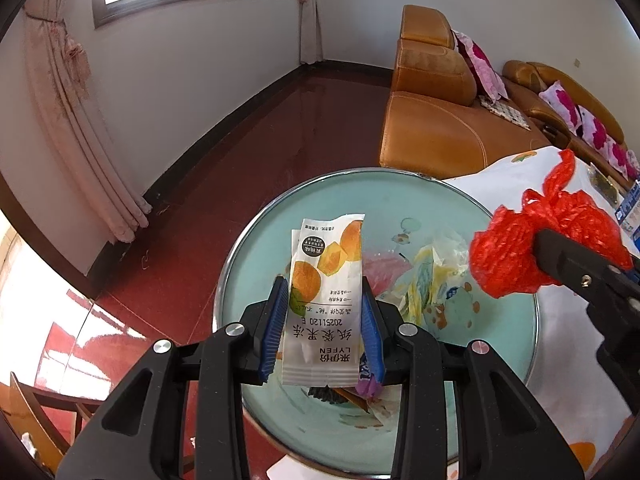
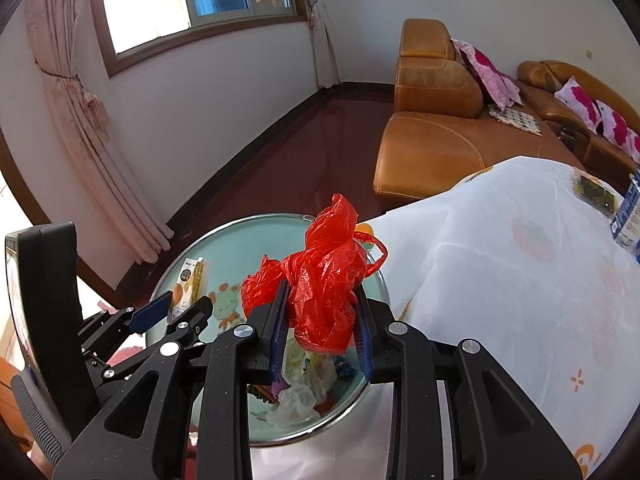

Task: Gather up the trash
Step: 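Carry the snack packet and red bag over the blue bin with both grippers, then open both grippers to drop the snack packet and red bag into the bin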

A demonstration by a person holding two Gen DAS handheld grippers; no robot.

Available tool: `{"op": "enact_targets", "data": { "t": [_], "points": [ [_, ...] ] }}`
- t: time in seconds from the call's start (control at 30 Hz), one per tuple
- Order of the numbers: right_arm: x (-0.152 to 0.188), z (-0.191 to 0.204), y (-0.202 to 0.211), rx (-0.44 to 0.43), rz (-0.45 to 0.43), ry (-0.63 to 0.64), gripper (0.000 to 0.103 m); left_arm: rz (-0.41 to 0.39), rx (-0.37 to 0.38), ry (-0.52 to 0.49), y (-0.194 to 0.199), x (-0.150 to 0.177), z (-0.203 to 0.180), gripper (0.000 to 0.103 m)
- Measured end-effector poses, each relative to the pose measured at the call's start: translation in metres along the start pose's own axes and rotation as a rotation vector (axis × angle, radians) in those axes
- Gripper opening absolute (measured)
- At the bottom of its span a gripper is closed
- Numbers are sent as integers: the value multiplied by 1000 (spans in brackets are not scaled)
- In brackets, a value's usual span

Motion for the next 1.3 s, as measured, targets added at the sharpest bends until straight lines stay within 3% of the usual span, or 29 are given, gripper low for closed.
{"op": "enact_targets", "data": {
  "t": [0.83, 1.07, 1.2, 1.3],
  "points": [
    [-19, 9, -54, -6, 120, 92, 33, 39, -27, 27, -18, -8, 2, 35],
    [-21, 13, -55, -23, 120, 113, 47, 47, -28, 27, -20, -6, 2, 35],
    [-23, 12, -51, -27, 109, 111, 60, 50, -29, 34, -20, -5, 5, 35],
    [-25, 9, -44, -31, 97, 106, 61, 51, -32, 34, -20, -5, 7, 35]
  ]
}}
Point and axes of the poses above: each gripper's, at about its wrist camera, not at the fingertips, and y roughly against the way its jaws point, z to its left, x to its underside, the point moved 5 cm from there along -y, roughly the way its jaws point, and after that the axes turned 7 degrees about z, right-handed, at the moved point
